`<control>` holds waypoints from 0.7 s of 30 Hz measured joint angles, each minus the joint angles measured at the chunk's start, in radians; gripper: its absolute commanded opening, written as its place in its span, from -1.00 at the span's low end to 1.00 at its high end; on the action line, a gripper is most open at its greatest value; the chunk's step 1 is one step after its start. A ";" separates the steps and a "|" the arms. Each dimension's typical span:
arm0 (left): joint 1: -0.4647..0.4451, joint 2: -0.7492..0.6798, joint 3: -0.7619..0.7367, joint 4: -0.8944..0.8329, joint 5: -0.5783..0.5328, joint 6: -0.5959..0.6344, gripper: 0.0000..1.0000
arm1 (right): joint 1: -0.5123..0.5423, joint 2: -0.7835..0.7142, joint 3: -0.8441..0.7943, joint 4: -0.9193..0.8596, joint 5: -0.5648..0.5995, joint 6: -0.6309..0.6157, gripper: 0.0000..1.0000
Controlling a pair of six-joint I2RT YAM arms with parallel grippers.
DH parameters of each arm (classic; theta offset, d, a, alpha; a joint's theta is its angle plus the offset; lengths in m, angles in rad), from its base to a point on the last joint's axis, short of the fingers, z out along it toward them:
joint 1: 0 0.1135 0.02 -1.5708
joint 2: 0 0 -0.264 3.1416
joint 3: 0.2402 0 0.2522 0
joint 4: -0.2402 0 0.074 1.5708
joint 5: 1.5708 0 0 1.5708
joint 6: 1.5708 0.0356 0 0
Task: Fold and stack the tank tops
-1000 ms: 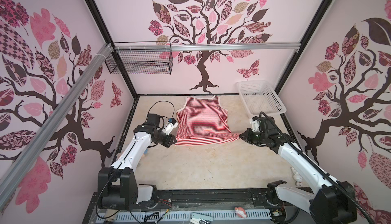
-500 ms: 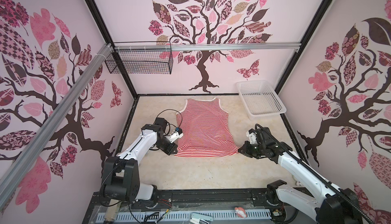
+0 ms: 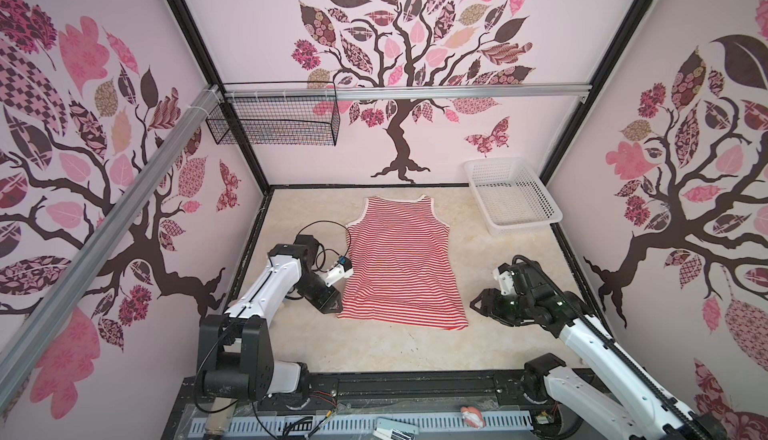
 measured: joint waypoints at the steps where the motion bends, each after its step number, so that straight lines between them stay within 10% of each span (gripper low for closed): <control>1: 0.003 0.016 0.026 -0.034 0.000 0.026 0.33 | 0.000 0.011 0.011 0.005 0.003 0.000 0.19; 21: -0.059 0.476 0.424 0.204 -0.100 -0.230 0.37 | 0.121 0.381 0.014 0.227 0.096 0.032 0.17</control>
